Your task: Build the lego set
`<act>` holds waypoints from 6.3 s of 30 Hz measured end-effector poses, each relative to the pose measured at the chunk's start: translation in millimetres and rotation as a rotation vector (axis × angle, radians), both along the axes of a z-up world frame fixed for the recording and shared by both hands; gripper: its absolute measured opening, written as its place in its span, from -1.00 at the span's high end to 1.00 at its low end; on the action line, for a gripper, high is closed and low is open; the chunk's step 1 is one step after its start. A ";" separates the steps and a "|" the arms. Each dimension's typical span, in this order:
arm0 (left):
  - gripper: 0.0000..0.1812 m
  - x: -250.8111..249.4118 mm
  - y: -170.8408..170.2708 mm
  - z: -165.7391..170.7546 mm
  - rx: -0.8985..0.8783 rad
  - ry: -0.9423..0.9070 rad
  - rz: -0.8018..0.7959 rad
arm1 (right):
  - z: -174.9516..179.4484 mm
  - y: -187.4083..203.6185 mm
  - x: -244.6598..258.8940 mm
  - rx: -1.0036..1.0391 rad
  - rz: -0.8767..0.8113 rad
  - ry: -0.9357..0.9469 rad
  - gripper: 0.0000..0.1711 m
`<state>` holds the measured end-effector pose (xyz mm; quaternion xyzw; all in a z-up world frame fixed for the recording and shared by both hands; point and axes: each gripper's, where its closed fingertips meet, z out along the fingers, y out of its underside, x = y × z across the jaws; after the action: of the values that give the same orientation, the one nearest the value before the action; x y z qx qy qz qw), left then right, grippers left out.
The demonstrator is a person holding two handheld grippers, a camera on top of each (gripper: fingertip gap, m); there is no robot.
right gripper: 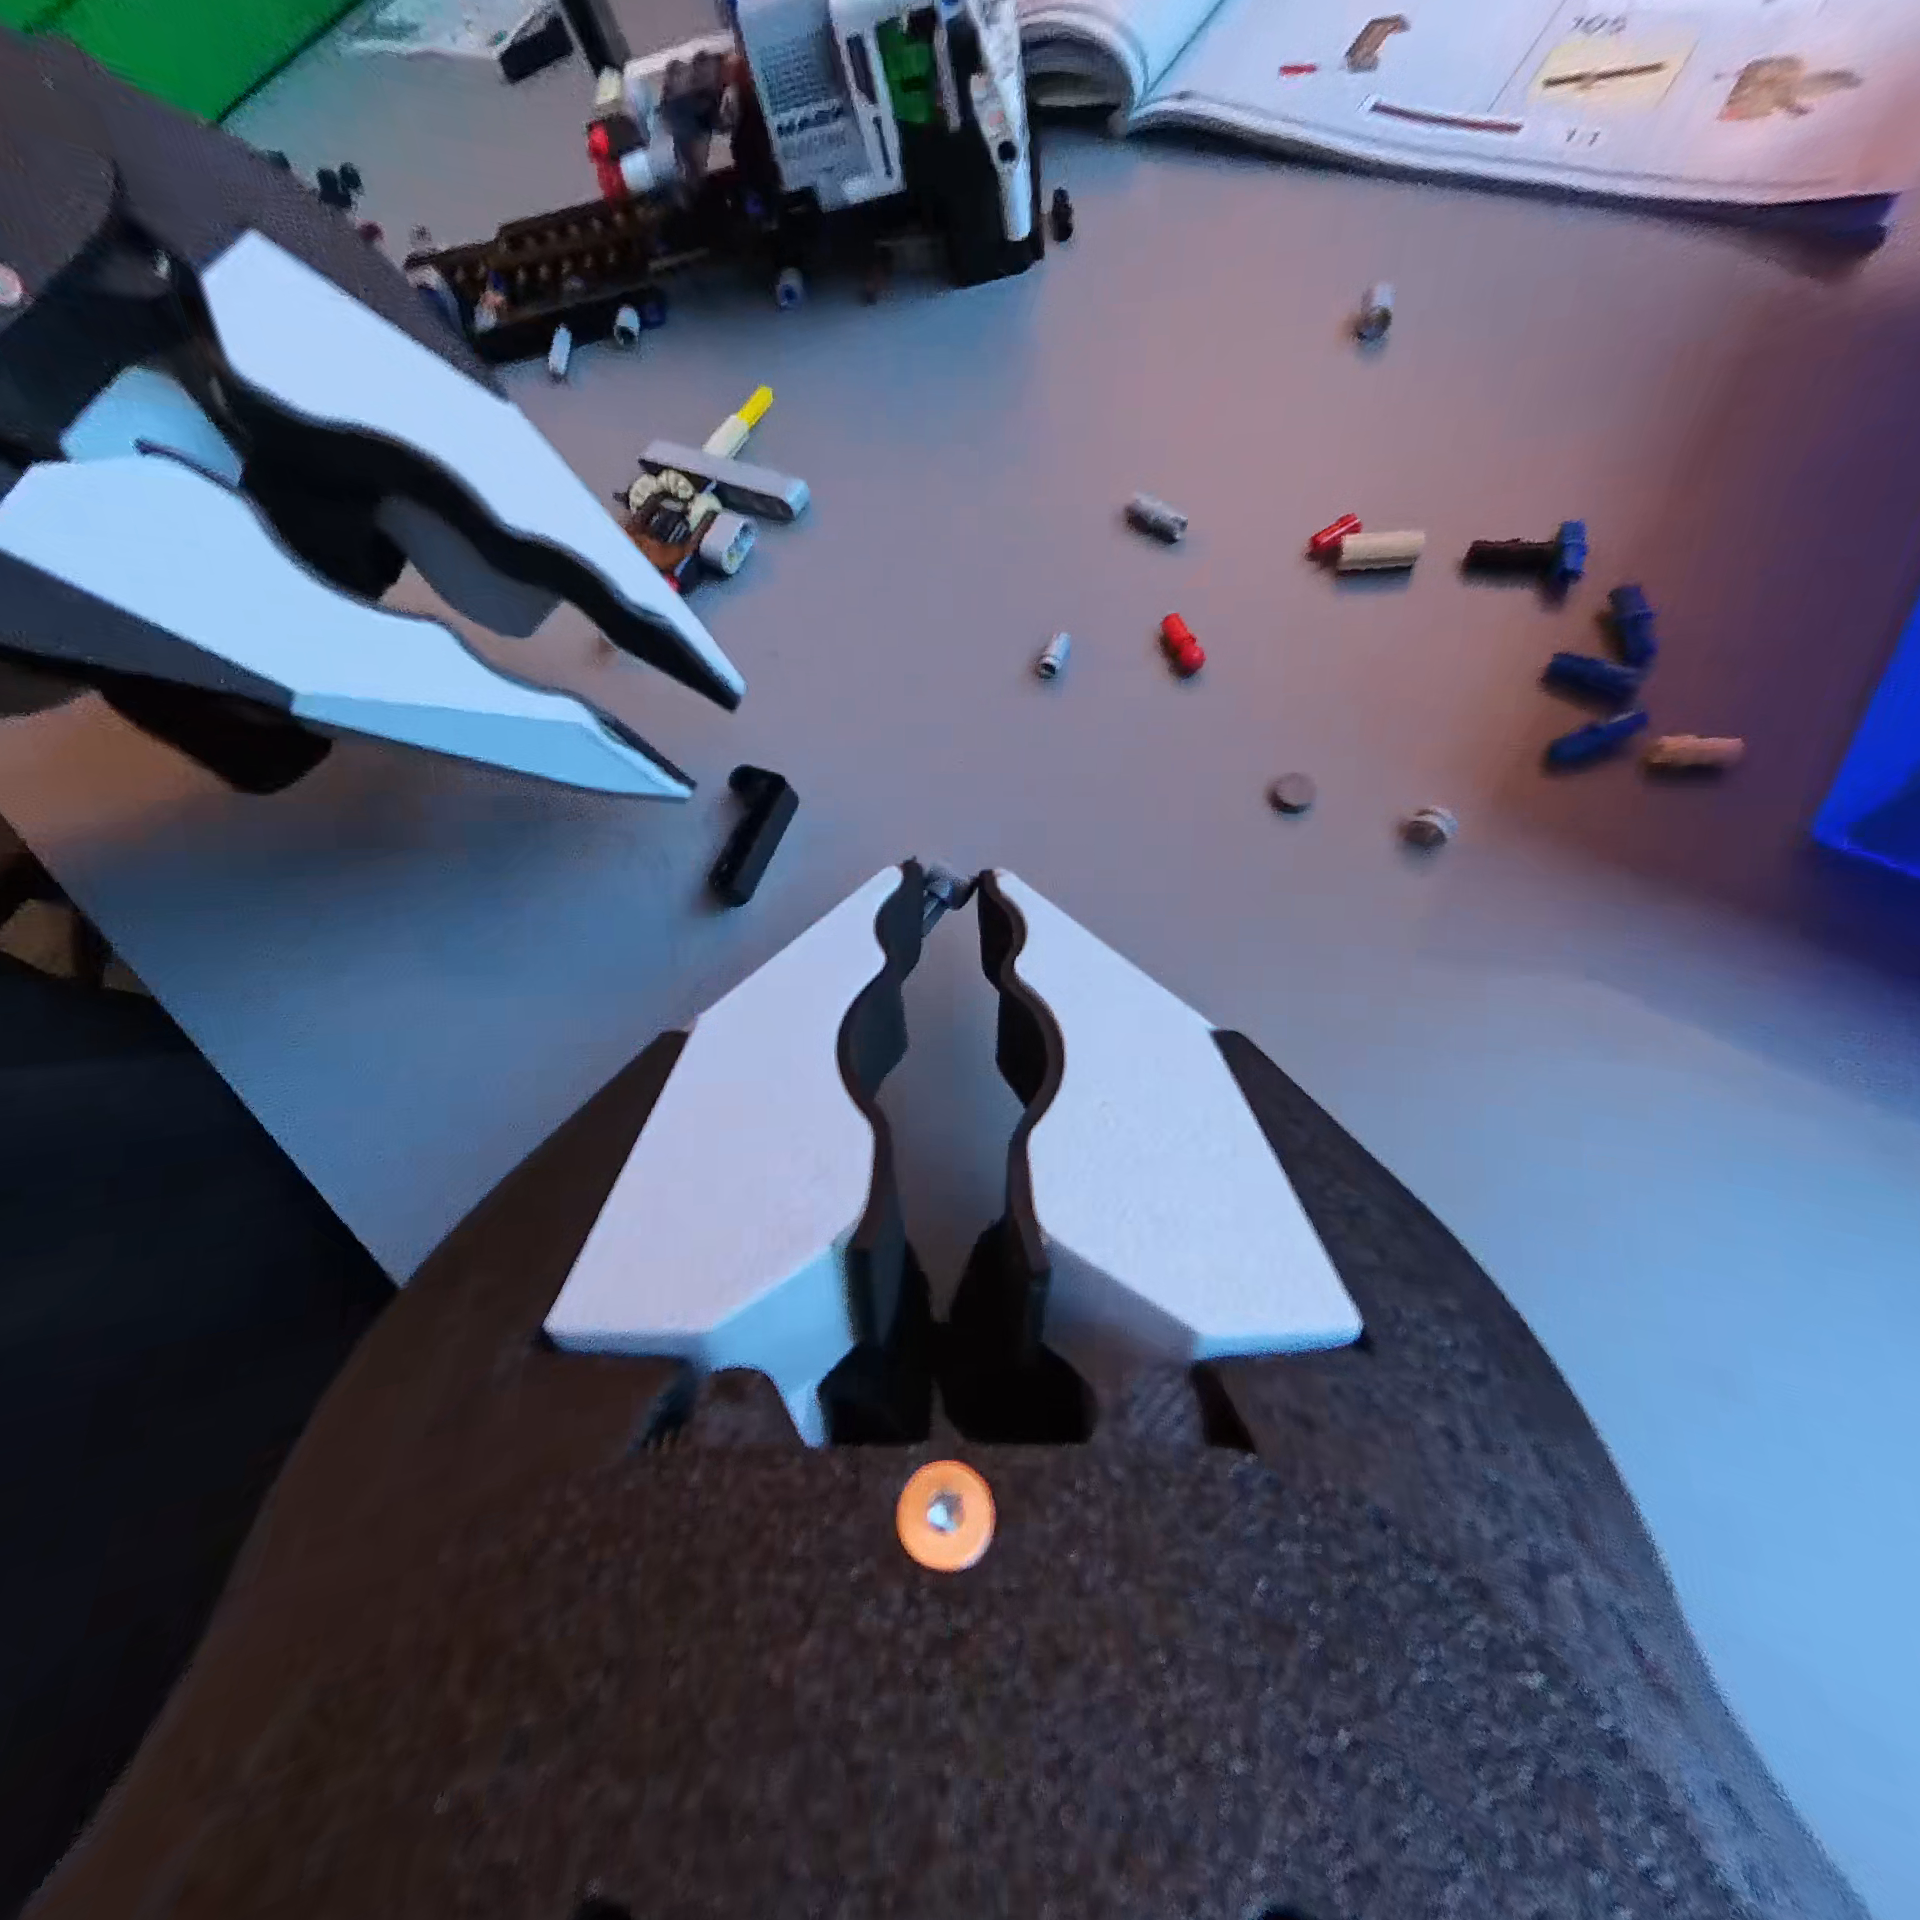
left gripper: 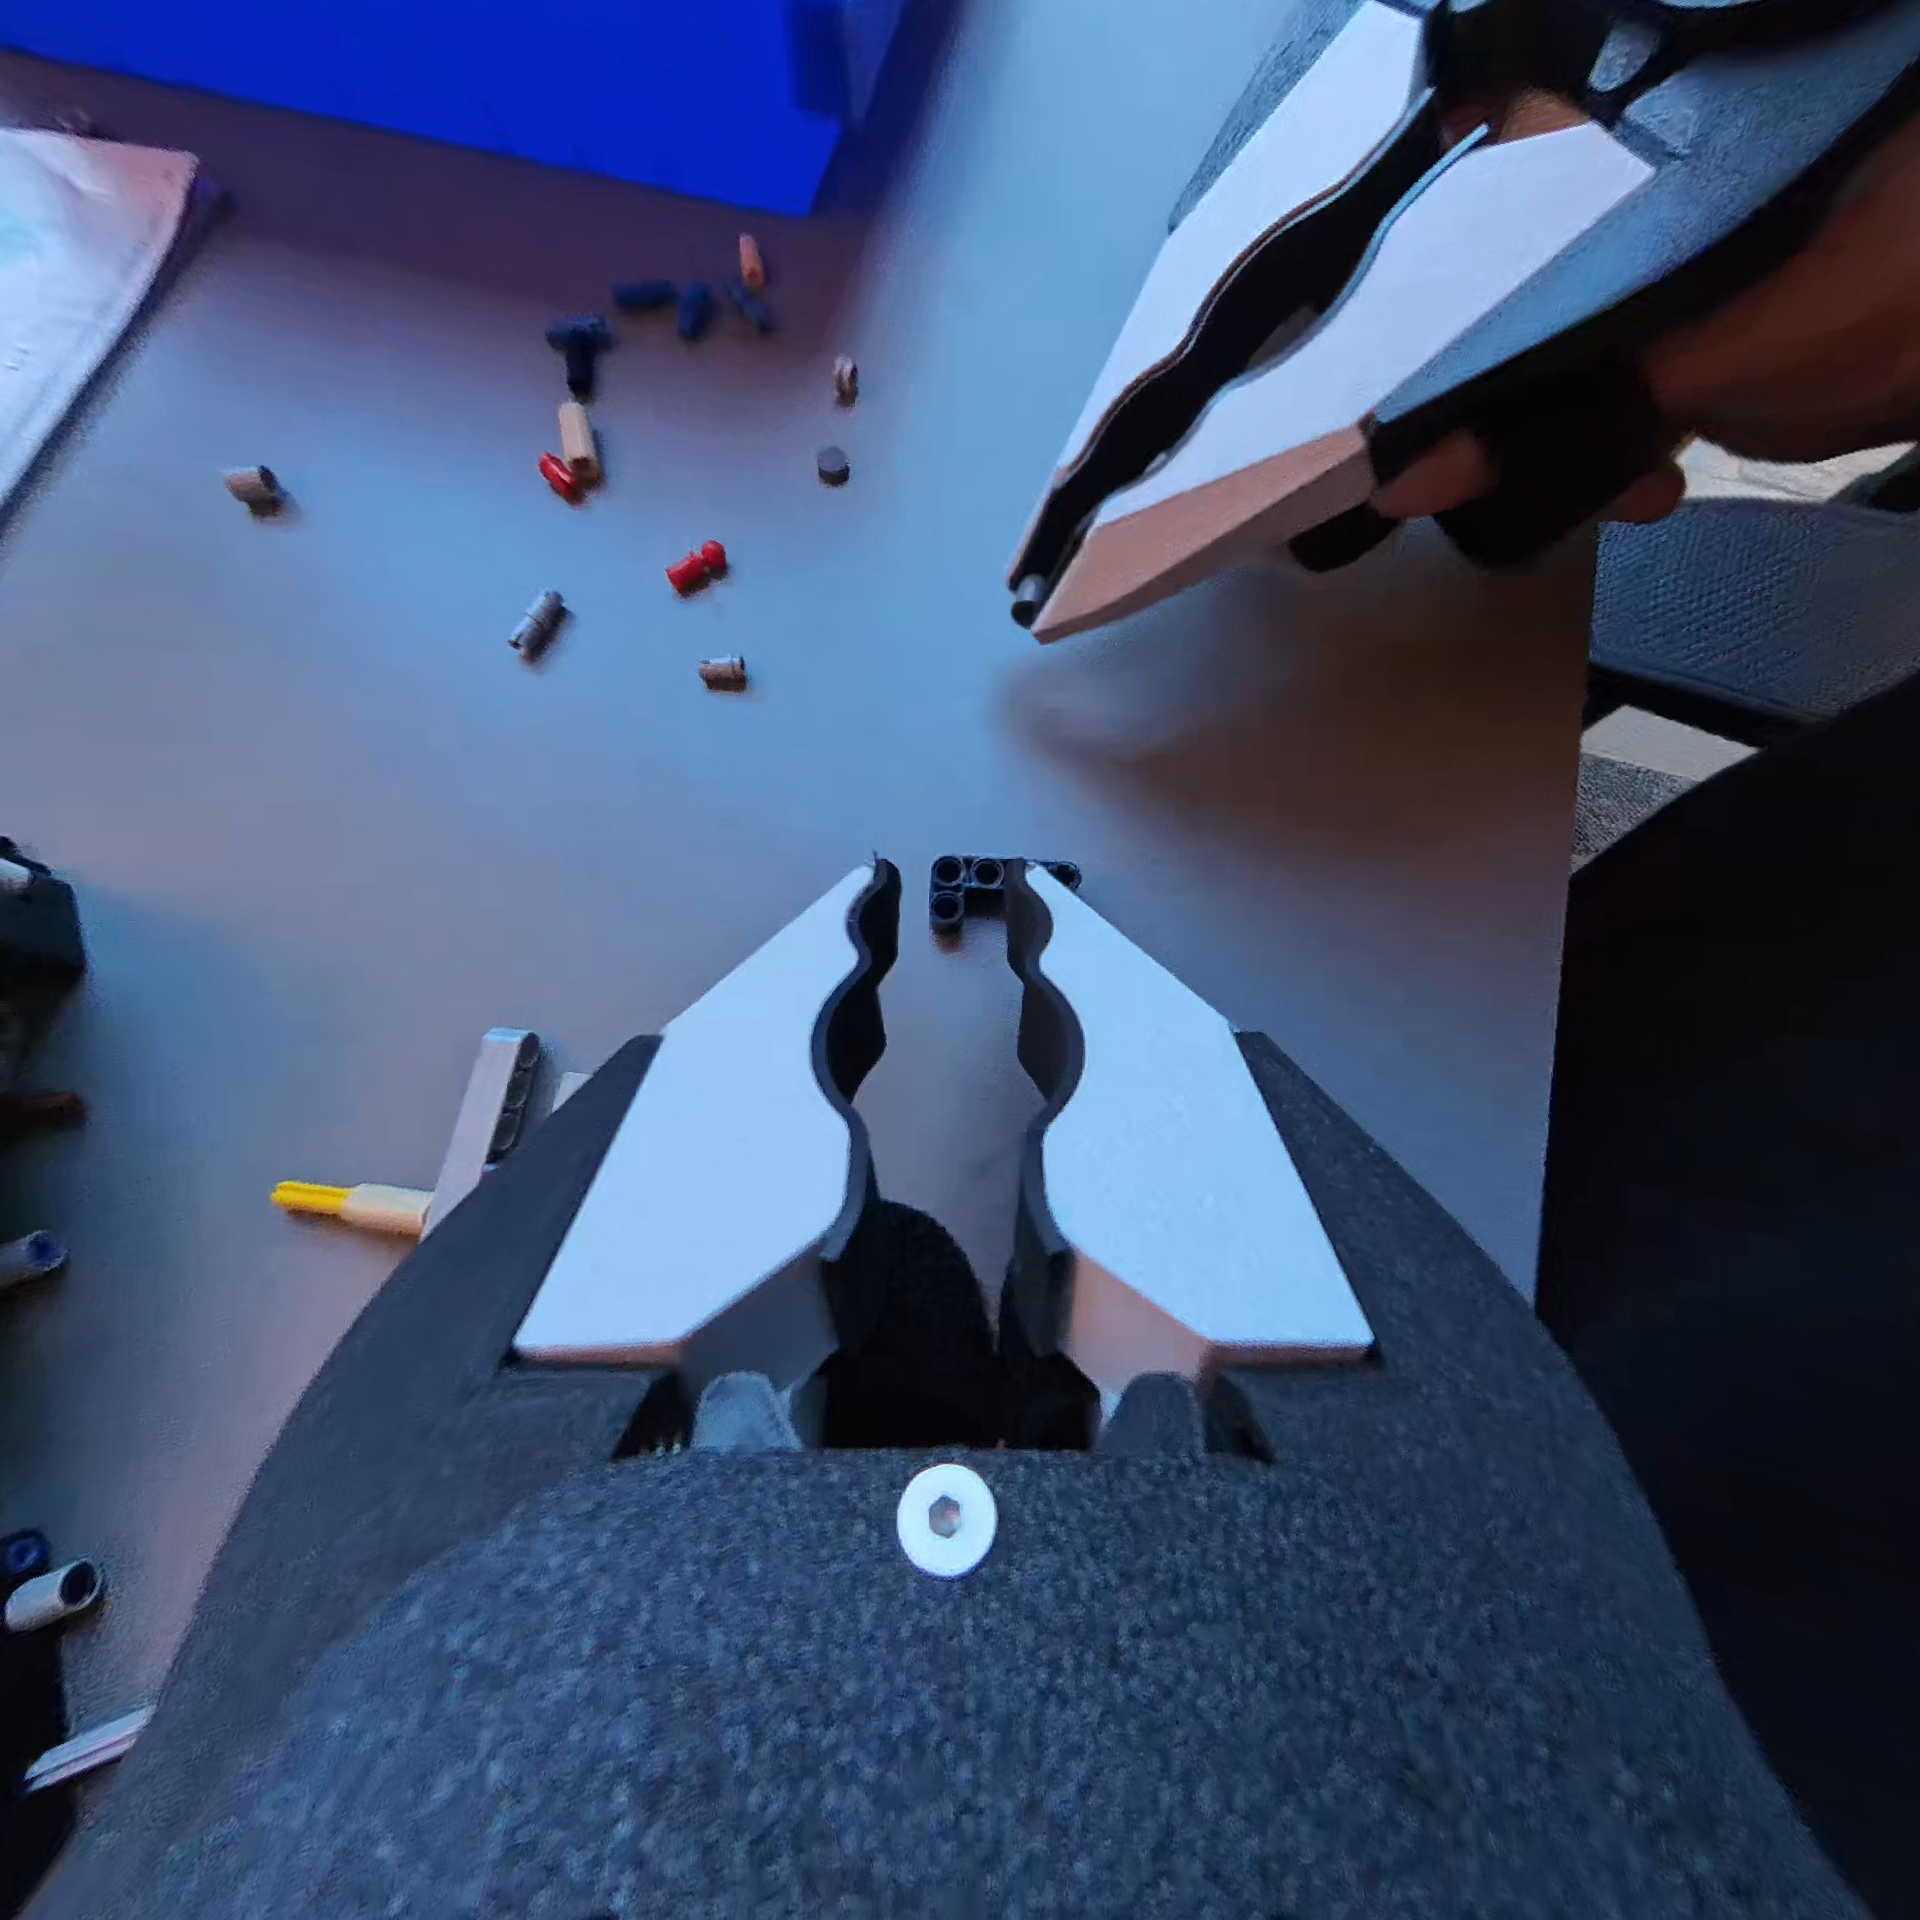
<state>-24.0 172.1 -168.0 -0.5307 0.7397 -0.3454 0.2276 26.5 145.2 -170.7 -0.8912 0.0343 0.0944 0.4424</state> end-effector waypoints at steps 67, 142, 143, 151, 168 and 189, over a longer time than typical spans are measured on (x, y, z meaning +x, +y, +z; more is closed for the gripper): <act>0.86 -88.7 0.9 90.7 -0.527 -0.302 -0.366 | 88.8 44.7 -136.9 0.351 0.602 -0.737 0.90; 0.89 -53.0 34.3 76.1 0.535 -0.462 -0.080 | 90.3 64.7 -112.2 0.382 0.124 0.584 0.92; 0.88 -52.9 33.8 75.9 0.524 -0.457 -0.080 | 90.6 64.7 -111.4 0.384 0.120 0.606 0.92; 0.95 -54.2 32.2 76.4 0.398 -0.448 -0.075 | 90.4 61.7 -114.0 0.391 0.154 0.669 0.92; 0.95 -55.3 42.3 60.1 0.005 -0.418 0.018 | -2.8 -12.9 -16.3 0.005 0.047 -0.069 0.83; 0.95 -42.2 37.6 50.2 -0.088 -0.356 -0.011 | -8.9 -4.5 -13.5 -0.005 0.327 -0.107 0.77</act>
<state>-66.3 209.7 -117.8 -0.4665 0.6747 -0.4673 0.3297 12.9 140.8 -179.6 -0.8897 -0.1345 0.1175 0.4201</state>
